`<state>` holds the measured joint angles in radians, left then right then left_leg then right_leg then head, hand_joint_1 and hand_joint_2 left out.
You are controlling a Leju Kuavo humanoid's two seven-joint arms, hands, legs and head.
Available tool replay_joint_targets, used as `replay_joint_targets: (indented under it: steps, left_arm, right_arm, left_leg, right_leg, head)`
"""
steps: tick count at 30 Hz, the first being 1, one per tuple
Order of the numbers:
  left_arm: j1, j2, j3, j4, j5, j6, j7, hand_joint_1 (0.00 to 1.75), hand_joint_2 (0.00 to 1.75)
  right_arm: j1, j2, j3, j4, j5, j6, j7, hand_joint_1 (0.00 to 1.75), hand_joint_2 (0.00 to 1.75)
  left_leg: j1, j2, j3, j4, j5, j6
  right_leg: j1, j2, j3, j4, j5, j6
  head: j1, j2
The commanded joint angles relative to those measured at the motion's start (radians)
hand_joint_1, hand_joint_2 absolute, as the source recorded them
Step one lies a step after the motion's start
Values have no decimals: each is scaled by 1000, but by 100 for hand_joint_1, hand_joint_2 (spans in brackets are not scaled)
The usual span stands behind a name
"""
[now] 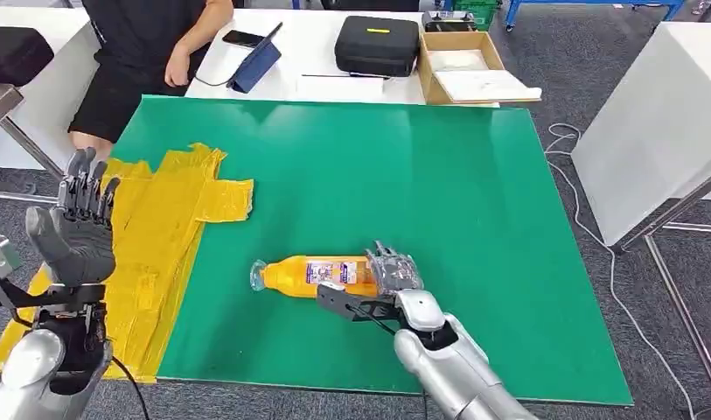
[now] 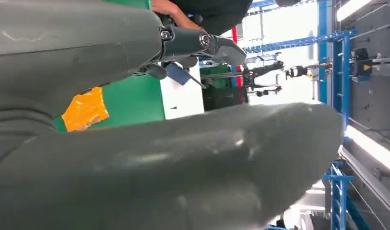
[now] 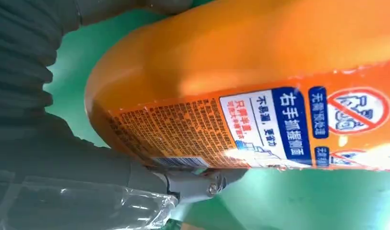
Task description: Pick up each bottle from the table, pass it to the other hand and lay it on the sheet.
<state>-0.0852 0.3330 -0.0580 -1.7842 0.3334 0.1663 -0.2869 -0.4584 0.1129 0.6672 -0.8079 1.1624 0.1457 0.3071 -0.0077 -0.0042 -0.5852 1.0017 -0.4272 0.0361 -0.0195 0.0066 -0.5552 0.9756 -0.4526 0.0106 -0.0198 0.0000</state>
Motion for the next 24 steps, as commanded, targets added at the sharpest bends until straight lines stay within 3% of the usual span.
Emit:
replay_joint_targets:
  steps: [1,14,24]
  left_arm:
    - [-31,-24,-11,19,4,2,3,0,0]
    - [-27,-4,-6,17,47,-20,-6,0,0]
    - [-40,-27,-32,31,41,-26,-2,0,0]
  right_arm:
    - [-3,-4,-58,112,1,-6,-1,168,175]
    - [-21,8,-92,144,33,4,-14,175,175]
    - [-14,-8,-120,128,37,-6,-14,175,175]
  left_leg:
    - [1,-3,2,-1,1,-3]
    - [0,-2,3,-1,1,-2]
    - [0,-4,3,-1,2,-3]
  right_leg:
    - [1,-4,3,-2,0,-1]
    - [1,-2,4,-2,1,-1]
    - [1,-5,4,-3,2,-1]
  head:
    - [0,0]
    - [0,0]
    - [0,0]
